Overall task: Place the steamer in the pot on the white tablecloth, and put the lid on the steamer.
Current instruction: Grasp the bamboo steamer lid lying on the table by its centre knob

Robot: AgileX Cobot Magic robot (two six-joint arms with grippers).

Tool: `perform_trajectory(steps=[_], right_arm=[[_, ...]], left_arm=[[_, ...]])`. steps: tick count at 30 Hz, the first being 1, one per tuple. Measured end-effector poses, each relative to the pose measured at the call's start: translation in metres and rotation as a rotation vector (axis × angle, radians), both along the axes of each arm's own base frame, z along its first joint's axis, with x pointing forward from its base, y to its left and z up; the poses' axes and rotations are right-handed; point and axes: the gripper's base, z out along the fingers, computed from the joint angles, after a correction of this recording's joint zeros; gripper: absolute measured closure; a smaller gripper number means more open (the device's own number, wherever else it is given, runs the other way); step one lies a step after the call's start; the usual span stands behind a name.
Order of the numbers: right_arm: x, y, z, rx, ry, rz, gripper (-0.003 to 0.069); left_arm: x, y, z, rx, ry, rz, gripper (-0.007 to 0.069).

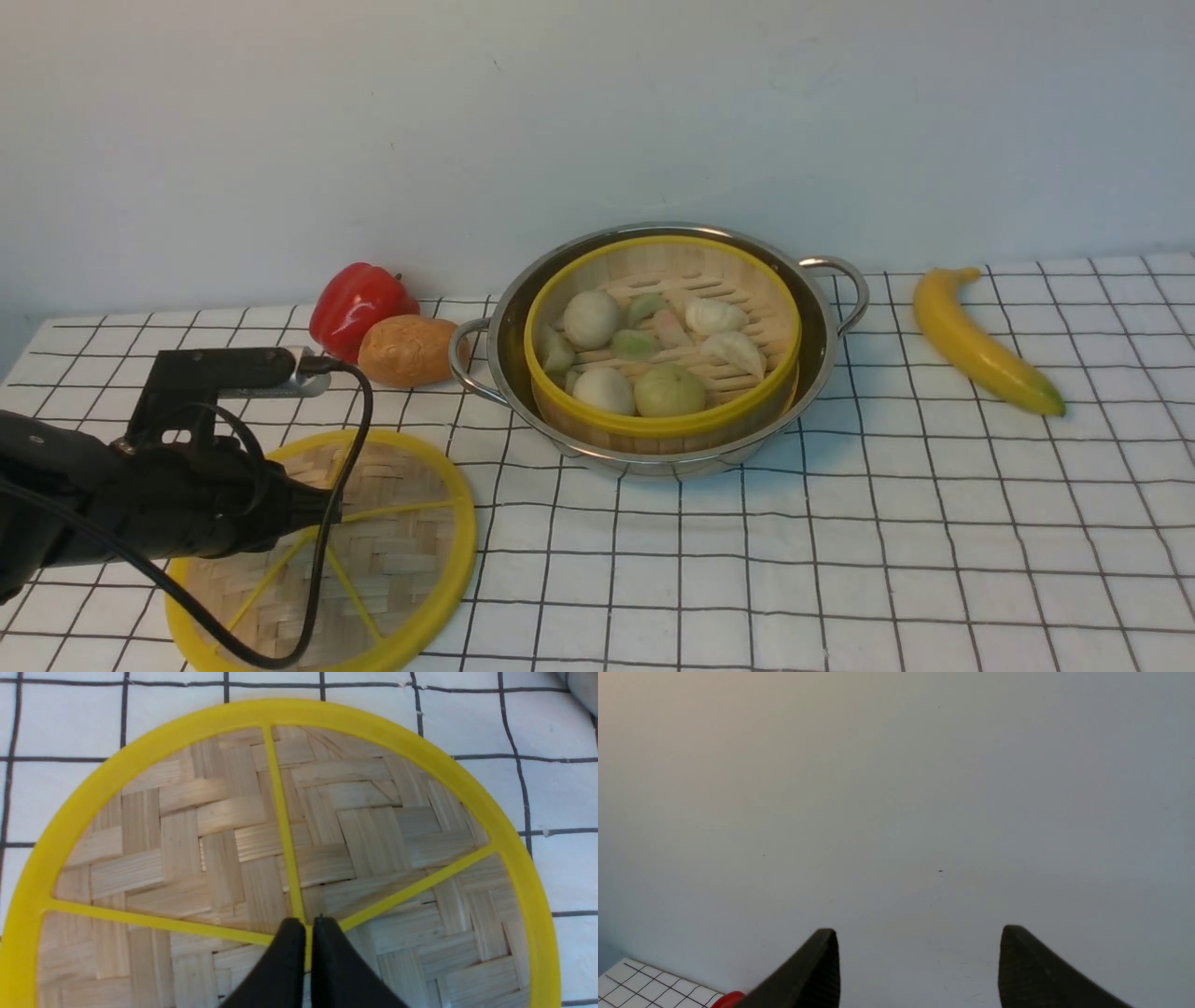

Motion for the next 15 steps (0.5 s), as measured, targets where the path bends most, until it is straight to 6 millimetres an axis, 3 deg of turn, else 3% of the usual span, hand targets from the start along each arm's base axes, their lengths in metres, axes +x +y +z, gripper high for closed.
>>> perform_trajectory(steps=[9, 12, 15], right_arm=[[0.0000, 0.0000, 0.0000, -0.001, 0.000, 0.000, 0.0207], [0.0000, 0.0000, 0.0000, -0.001, 0.000, 0.000, 0.0207], [0.0000, -0.0001, 0.0000, -0.002, -0.001, -0.001, 0.0207]], left_arm=[[0.0012, 0.0005, -0.0028, 0.006, 0.006, -0.001, 0.0218], [0.0045, 0.0010, -0.0060, 0.011, 0.013, 0.000, 0.0150], [0.0095, 0.0016, -0.0040, 0.013, 0.000, 0.004, 0.0129]])
